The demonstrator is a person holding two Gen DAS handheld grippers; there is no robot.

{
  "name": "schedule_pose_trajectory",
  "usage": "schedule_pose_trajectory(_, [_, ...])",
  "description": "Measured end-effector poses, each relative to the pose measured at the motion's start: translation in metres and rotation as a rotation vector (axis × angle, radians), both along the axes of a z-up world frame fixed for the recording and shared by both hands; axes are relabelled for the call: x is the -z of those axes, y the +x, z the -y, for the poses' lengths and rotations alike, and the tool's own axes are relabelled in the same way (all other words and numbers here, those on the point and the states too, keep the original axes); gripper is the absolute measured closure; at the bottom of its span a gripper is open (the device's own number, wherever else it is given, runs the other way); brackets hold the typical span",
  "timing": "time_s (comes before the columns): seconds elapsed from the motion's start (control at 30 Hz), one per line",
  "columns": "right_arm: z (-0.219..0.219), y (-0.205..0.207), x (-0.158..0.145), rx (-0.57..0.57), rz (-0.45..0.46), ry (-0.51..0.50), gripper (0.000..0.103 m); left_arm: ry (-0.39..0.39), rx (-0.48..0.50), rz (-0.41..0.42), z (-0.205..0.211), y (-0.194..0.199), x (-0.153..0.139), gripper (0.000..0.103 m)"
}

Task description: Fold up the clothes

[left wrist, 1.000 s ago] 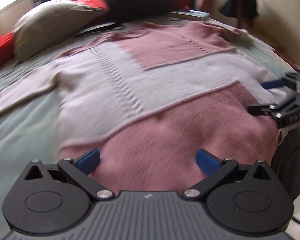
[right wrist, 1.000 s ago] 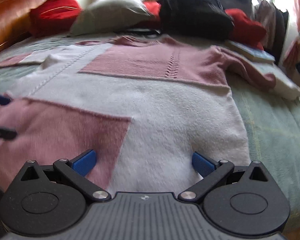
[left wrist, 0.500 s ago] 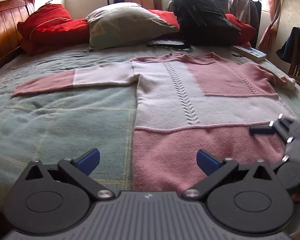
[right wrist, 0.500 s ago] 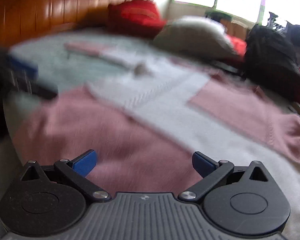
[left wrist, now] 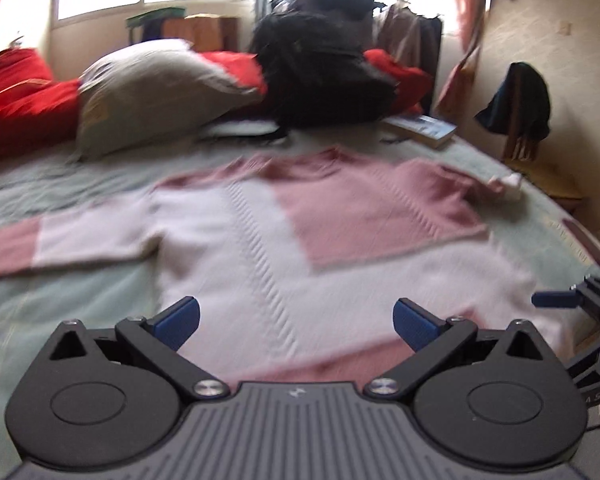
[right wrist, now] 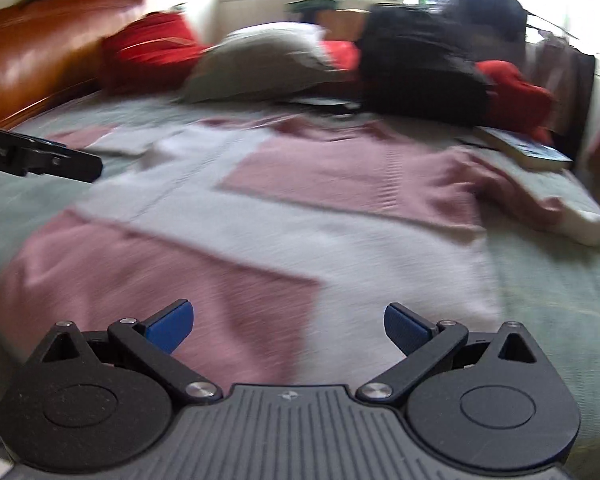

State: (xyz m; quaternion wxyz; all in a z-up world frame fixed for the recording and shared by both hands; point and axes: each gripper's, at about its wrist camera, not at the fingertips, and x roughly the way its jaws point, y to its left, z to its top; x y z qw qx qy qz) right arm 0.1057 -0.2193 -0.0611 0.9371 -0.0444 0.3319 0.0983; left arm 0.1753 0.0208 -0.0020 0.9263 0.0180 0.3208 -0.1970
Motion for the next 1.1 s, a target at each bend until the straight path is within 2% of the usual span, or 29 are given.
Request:
schedule_pose_trajectory(0.1, [0.015,0.014,-0.005,0.058,0.001,0.016,0.000,-0.021,0.045,-0.005,0.017,0.029,0.001,0.001])
schedule_pose_trajectory(0.3, [0.023,0.051,-0.011,0.113,-0.026,0.000,0.000,-0.118,0.097,-0.104,0.028,0.085,0.023,0.001])
schedule_pose_trajectory(0.47, [0.018,0.089,-0.011,0.115,-0.019,0.040,0.000,-0.119,0.128,-0.172,0.015,0.132,0.037,0.001])
schedule_pose_trajectory(0.63, [0.012,0.138,-0.008,0.056,-0.063,0.174,0.000,-0.198,0.069,-0.207,-0.010,0.209,0.037,0.001])
schedule_pose_trajectory(0.7, [0.008,0.161,-0.011,0.022,-0.081,0.200,0.000,-0.225,0.032,-0.232,-0.015,0.244,0.038,0.001])
schedule_pose_trajectory(0.8, [-0.004,0.196,-0.014,-0.010,-0.114,0.140,0.000,-0.276,0.037,-0.298,-0.013,0.285,0.048,0.001])
schedule_pose_trajectory(0.9, [-0.014,0.217,-0.012,-0.027,-0.130,0.087,0.000,-0.279,0.033,-0.348,-0.003,0.308,0.059,0.001])
schedule_pose_trajectory(1.0, [-0.014,0.226,-0.005,-0.034,-0.148,0.094,0.000,-0.297,0.007,-0.399,0.003,0.329,0.075,0.001])
schedule_pose_trajectory(1.03, [-0.011,0.227,-0.002,-0.039,-0.154,0.102,0.000,-0.298,-0.018,-0.402,0.003,0.335,0.081,0.001])
schedule_pose_trajectory(1.1, [-0.007,0.228,0.002,-0.054,-0.174,0.105,0.000,-0.246,-0.099,-0.343,-0.002,0.342,0.087,0.001])
